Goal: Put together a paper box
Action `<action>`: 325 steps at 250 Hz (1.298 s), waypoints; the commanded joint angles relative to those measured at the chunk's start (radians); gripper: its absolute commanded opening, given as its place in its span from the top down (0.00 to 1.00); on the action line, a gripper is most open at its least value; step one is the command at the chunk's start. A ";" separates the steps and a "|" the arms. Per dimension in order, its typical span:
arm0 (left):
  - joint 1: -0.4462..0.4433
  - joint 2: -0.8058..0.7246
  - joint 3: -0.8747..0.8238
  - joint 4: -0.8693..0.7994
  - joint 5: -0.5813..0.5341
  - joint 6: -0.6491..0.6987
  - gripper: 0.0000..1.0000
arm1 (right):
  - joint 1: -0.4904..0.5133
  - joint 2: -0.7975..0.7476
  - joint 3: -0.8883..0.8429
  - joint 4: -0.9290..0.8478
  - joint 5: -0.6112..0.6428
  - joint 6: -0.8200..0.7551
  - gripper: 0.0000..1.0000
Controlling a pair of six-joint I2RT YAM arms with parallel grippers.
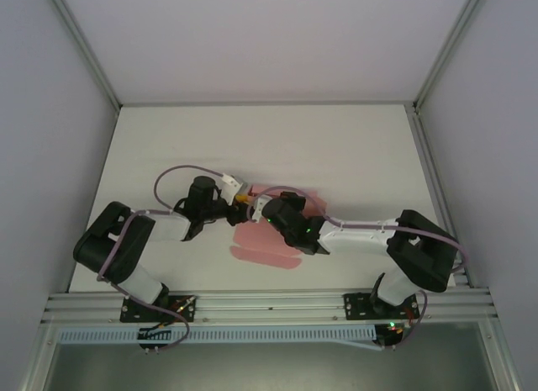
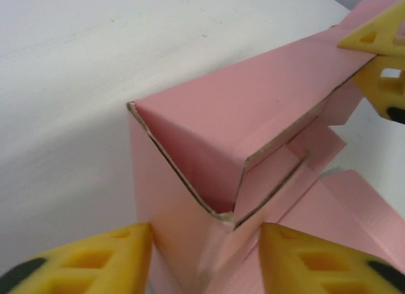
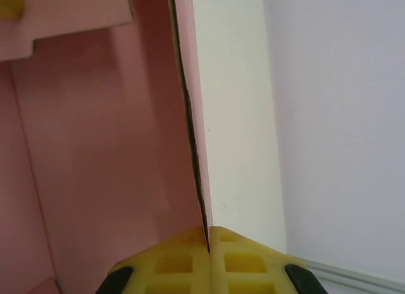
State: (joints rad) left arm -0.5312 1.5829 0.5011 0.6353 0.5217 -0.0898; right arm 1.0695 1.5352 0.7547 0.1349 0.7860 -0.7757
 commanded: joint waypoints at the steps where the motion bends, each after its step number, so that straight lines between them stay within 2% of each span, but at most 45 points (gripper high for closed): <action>1: -0.004 0.013 0.008 0.077 -0.031 -0.038 0.65 | 0.015 -0.022 -0.018 -0.006 -0.056 0.064 1.00; 15: -0.008 0.007 0.006 0.065 -0.059 -0.041 0.67 | 0.015 -0.024 -0.021 -0.013 -0.051 0.071 1.00; 37: -0.020 -0.010 -0.014 0.073 -0.124 -0.050 0.84 | 0.015 -0.026 -0.025 -0.019 -0.046 0.088 1.00; 45: -0.025 -0.016 -0.018 0.074 -0.145 -0.053 0.86 | 0.015 -0.030 -0.029 -0.019 -0.047 0.094 1.00; 74: -0.035 -0.023 -0.030 0.071 -0.187 -0.050 0.86 | 0.016 -0.035 -0.034 -0.015 -0.051 0.101 1.00; 102: -0.048 -0.031 -0.033 0.066 -0.213 -0.048 0.82 | 0.017 -0.033 -0.032 -0.014 -0.050 0.100 1.00; 125: -0.070 -0.032 -0.027 0.054 -0.295 -0.046 0.80 | 0.020 -0.040 -0.034 -0.001 -0.051 0.102 1.00; 147: -0.100 -0.020 -0.009 0.023 -0.384 -0.027 0.84 | 0.021 -0.047 -0.038 0.007 -0.068 0.102 1.00; 163: -0.130 -0.009 -0.004 0.026 -0.462 -0.012 0.96 | 0.021 -0.044 -0.036 0.001 -0.076 0.104 1.00; 175: -0.154 -0.004 -0.005 0.032 -0.534 -0.008 1.00 | 0.021 -0.040 -0.035 -0.005 -0.076 0.107 1.00; 195: -0.186 0.002 -0.007 0.037 -0.652 -0.006 1.00 | 0.020 -0.039 -0.039 -0.009 -0.074 0.116 1.00; 243: -0.299 0.054 -0.052 0.133 -1.075 0.023 1.00 | 0.017 -0.049 -0.052 -0.005 -0.087 0.145 1.00; 281: -0.361 0.124 -0.045 0.185 -1.272 -0.003 1.00 | 0.018 -0.037 -0.051 -0.005 -0.120 0.191 1.00; 325: -0.383 0.179 -0.025 0.185 -1.235 -0.010 1.00 | 0.016 -0.024 -0.051 -0.009 -0.119 0.200 1.00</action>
State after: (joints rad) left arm -0.9287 1.7103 0.4801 0.8825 -0.5583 -0.0998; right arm 1.0763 1.5063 0.7300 0.1604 0.7101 -0.6266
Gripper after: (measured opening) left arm 0.044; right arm 0.048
